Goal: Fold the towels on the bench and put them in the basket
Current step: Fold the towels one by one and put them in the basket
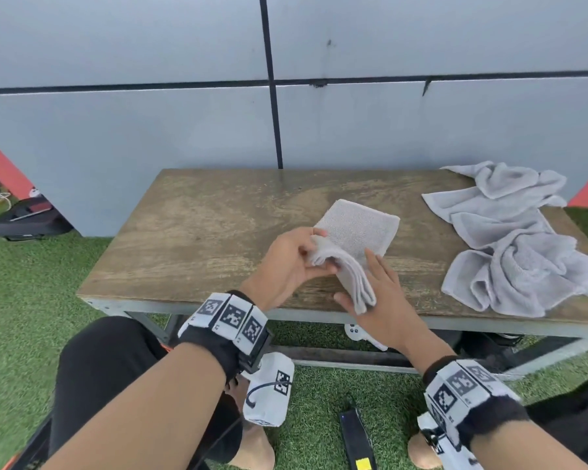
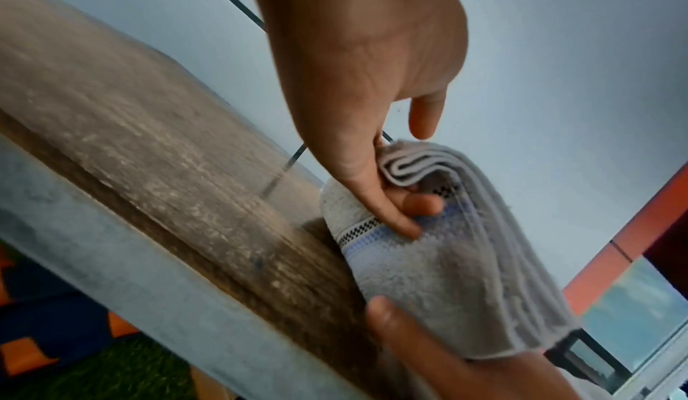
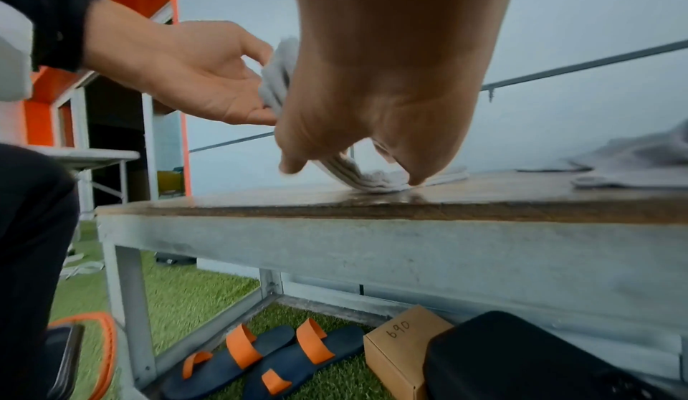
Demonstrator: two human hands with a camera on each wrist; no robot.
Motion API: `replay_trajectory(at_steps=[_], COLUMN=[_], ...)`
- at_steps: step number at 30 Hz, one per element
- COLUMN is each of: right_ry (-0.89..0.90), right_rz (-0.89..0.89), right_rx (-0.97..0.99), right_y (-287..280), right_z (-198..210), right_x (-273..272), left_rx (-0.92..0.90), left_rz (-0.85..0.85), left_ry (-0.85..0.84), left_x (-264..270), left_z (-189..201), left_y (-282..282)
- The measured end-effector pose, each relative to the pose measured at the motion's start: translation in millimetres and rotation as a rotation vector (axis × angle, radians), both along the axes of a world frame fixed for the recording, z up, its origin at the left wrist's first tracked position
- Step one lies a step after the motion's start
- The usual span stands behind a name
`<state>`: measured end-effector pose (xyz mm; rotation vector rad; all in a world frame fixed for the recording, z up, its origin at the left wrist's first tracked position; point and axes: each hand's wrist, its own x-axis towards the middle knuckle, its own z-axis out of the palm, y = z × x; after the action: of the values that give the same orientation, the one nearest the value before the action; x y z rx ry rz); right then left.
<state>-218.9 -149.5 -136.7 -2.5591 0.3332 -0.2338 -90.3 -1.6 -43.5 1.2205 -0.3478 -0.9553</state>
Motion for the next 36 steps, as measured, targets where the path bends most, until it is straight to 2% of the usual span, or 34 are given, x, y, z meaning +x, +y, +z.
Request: replay_trajectory(at_steps=[1, 2, 4, 5, 7, 9, 12, 14, 20, 26, 29, 36], right_ry=[-0.092, -0.142, -0.174, -0.179, -0.189, -0.170, -0.107, -0.063, -0.015, -0.039, -0.057, -0.089], right_rz=[-0.030, -0.081, -0.170, -0.196, -0.181, -0.190, -0.258, -0.302, -0.322, -0.427, -0.509, -0.610], right_rx=[0.088, 0.242, 0.567, 0.646, 0.670, 0.671, 0.663, 0.655, 0.649, 0.636, 0.607, 0.677], right_y=[0.8, 2.4, 3.8, 1.9, -2.4, -7.5, -13.7, -16.9, -18.4, -23.7, -27.2, -33.5], right_z=[6.4, 14.7, 28.6, 32.8, 38.8, 41.2, 44.5, 42.2, 34.4, 35.4, 28.1, 20.3], right_x=[-1.3, -3.1, -6.2, -6.7, -8.9, -6.5, -1.5, 1.6, 5.1, 12.5, 16.6, 22.9], left_rx=[0.009, 0.084, 0.346, 0.455, 0.535, 0.526, 0.468, 0.488, 0.695, 0.737, 0.783, 0.902], left_rz=[-0.039, -0.074, -0.134, -0.145, -0.112, -0.068, -0.041, -0.042, -0.027, 0.009, 0.032, 0.055], left_ry=[-0.004, -0.099, -0.473, -0.624, -0.749, -0.763, -0.622, -0.593, -0.747, -0.812, -0.899, -0.962], left_x=[4.1, 8.7, 15.5, 18.0, 22.0, 24.5, 21.8, 17.7, 16.8, 24.0, 25.9, 33.5], left_z=[0.9, 1.7, 0.7, -1.5, -6.5, -12.5, -20.9, -29.3, -53.3, -63.3, -70.3, -74.4], left_y=[0.6, 1.4, 2.7, 2.6, 2.3, 2.9, 3.2, 2.2, -7.9, -28.1, -36.1, -52.7])
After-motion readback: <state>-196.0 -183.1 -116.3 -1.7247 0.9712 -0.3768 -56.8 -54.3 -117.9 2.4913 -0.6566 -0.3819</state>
